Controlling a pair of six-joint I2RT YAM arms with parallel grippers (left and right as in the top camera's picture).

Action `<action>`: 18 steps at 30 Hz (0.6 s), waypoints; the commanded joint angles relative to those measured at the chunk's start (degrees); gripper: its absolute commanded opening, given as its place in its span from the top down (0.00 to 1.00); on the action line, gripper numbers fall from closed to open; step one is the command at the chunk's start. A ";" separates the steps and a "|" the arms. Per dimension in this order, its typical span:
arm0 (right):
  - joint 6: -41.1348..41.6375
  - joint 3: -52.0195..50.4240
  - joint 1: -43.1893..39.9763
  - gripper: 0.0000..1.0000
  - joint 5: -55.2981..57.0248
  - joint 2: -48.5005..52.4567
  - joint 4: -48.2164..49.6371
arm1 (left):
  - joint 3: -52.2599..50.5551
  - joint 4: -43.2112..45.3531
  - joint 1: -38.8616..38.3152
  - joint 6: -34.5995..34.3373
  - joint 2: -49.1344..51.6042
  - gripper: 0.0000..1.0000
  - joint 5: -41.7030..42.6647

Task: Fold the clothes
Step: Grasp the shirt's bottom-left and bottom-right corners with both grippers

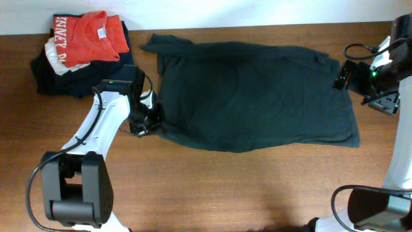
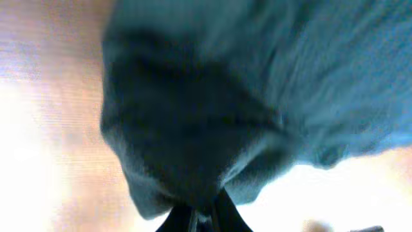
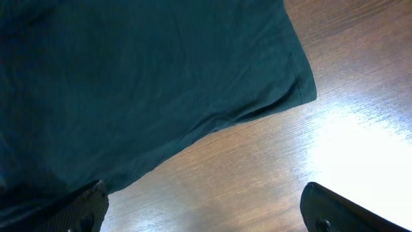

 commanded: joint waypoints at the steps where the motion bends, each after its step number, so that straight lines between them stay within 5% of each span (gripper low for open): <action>1: 0.02 -0.13 -0.22 0.01 0.52 -0.59 0.07 | 0.83 5.70 -0.20 0.50 0.55 0.97 -3.58; 12: 0.50 -0.20 -0.28 0.01 8.07 2.27 1.29 | 0.79 14.88 -0.20 0.50 0.55 0.99 -17.55; 18: 9.75 -0.20 -5.62 0.01 16.09 7.69 -0.63 | 0.79 14.86 -0.20 0.50 0.55 0.99 -18.58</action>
